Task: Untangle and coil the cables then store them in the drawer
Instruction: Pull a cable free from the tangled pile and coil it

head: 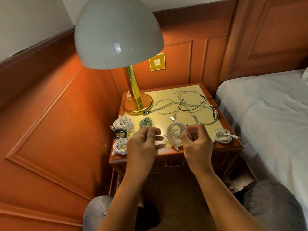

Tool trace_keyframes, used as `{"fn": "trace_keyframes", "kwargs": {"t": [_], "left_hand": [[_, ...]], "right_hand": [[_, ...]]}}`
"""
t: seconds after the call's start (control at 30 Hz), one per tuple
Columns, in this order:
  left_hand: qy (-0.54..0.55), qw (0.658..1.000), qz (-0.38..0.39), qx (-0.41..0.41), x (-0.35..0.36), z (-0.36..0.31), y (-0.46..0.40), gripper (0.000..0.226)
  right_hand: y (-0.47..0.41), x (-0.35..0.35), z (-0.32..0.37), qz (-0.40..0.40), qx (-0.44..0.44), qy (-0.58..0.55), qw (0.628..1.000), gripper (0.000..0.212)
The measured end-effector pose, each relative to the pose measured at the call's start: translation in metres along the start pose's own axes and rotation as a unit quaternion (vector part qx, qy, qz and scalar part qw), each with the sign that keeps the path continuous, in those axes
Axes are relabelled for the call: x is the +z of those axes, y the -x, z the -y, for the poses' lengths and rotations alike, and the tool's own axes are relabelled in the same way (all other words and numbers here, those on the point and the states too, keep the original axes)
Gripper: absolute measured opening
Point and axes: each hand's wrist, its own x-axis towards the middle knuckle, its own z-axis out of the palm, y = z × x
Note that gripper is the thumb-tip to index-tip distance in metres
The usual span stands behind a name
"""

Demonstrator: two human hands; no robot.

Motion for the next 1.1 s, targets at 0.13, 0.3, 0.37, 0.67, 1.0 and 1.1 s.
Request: {"fn": "trace_keyframes", "kwargs": {"t": [0.13, 0.3, 0.37, 0.67, 1.0, 1.1], "left_hand": [[-0.263, 0.95, 0.081, 0.146, -0.009, 0.017, -0.027, 0.054], [-0.325, 0.893, 0.255, 0.176, -0.006, 0.01, -0.05, 0.05], [-0.35, 0.877, 0.275, 0.18, -0.004, 0.004, -0.054, 0.03], [-0.397, 0.867, 0.268, 0.139, 0.006, 0.009, -0.05, 0.013], [-0.415, 0.851, 0.314, 0.073, 0.027, 0.017, -0.037, 0.005], [-0.424, 0.848, 0.311, 0.066, 0.028, 0.024, -0.037, 0.004]], "right_hand": [[-0.003, -0.013, 0.008, 0.078, -0.011, -0.002, 0.997, 0.023], [-0.005, -0.023, 0.017, 0.156, -0.025, 0.012, 0.987, 0.018], [-0.008, -0.027, 0.019, 0.172, -0.026, 0.027, 0.984, 0.015], [-0.027, -0.045, 0.035, 0.268, 0.0, 0.112, 0.957, 0.031], [-0.033, -0.043, 0.035, 0.178, 0.046, 0.085, 0.979, 0.024], [-0.032, -0.041, 0.033, 0.173, 0.056, 0.09, 0.979, 0.023]]}}
